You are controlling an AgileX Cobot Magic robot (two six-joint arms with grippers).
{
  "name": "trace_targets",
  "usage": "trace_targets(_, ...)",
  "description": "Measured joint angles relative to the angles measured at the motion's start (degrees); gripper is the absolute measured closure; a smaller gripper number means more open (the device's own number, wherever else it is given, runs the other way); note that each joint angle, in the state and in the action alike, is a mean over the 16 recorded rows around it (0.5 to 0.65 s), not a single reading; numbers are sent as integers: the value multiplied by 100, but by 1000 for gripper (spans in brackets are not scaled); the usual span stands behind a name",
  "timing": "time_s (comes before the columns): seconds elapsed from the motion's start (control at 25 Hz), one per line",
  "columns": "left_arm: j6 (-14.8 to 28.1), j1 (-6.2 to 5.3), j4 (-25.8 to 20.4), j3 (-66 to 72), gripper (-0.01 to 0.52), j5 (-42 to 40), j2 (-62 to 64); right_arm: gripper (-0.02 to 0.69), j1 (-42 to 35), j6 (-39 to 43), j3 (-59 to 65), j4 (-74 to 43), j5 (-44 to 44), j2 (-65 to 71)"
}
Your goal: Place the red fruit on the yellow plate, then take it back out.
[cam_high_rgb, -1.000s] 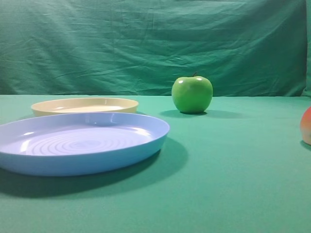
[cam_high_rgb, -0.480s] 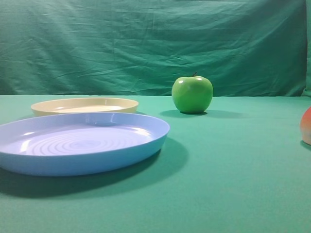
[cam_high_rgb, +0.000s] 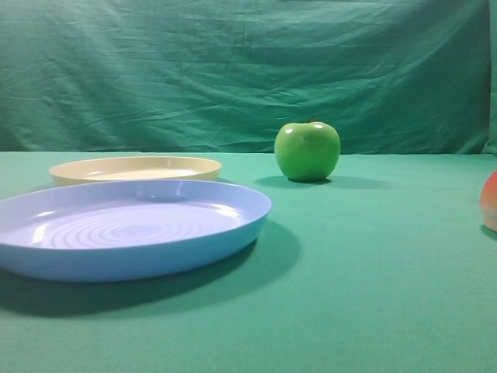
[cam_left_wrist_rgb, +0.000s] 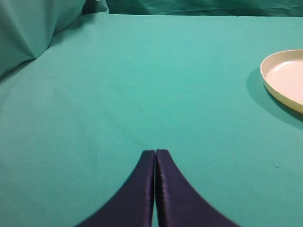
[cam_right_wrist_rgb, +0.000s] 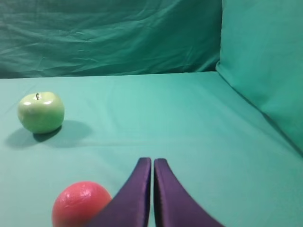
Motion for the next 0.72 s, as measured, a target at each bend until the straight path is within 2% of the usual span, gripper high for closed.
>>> trace_targets(0.72, -1, 0, 0, 0, 514, 0, 0, 665, 0, 133, 58, 11, 496, 0)
